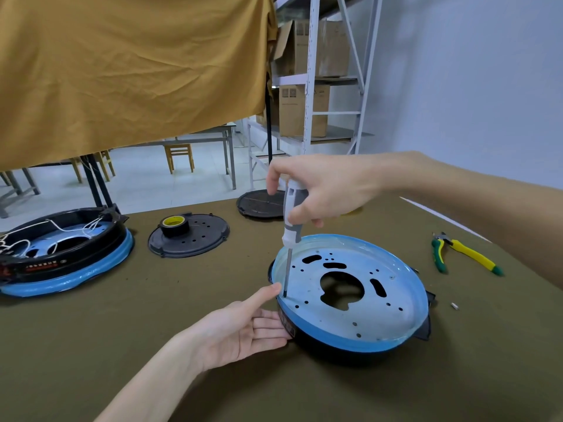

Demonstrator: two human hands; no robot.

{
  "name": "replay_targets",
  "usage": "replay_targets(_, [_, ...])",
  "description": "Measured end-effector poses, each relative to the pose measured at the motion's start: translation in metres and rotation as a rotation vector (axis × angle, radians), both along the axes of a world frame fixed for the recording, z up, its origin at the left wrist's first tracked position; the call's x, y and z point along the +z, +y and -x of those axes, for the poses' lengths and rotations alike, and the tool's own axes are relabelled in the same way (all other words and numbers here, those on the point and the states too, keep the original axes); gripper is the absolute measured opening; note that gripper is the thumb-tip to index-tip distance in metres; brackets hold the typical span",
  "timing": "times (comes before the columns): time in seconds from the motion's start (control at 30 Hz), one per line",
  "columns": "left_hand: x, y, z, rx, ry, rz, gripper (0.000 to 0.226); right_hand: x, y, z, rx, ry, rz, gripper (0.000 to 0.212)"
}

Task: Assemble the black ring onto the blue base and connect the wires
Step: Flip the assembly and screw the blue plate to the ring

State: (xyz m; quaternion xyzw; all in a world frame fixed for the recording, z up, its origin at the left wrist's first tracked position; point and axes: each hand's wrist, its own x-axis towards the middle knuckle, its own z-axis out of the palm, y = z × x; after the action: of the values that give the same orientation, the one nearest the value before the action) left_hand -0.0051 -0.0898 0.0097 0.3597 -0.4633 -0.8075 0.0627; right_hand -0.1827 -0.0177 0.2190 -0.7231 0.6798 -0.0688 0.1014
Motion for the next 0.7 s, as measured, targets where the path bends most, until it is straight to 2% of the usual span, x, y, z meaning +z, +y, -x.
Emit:
replay_targets(0.07, [0.0001,-0.0001,0.0,-0.003,-0.006,0.002,0.11,-0.0018,-0.0004,0.0001,0.004,0.059,0.056,0.026])
replay_targets(0.23, [0.0009,0.0003,0.0003,-0.003,-0.013,0.011,0.116,-0.0023,0.0025,0.0043,-0.016,0.008,-0.003,0.041])
replay_targets(0.33, [0.0006,0.0007,0.0002,-0.008,-0.013,0.01,0.115,-0.0044,0.0028,0.0046,-0.019,0.107,0.073,0.041])
replay_targets(0.4, [0.0012,0.0013,0.0004,-0.008,-0.013,0.009,0.115,-0.0028,0.0032,0.0056,-0.025,0.067,0.034,0.046])
replay_targets(0.47, [0.0012,0.0012,0.0006,-0.006,-0.006,0.003,0.11,-0.0002,0.0037,0.0055,-0.032,-0.017,-0.03,0.049])
replay_targets(0.57, [0.001,0.0008,0.0002,0.004,-0.002,-0.009,0.096,-0.0025,0.002,0.0042,-0.03,0.064,0.018,0.044])
replay_targets(0.7, [0.0024,0.0022,0.0006,0.018,-0.005,-0.025,0.092,-0.0004,0.0033,0.0041,-0.018,0.001,-0.036,0.048])
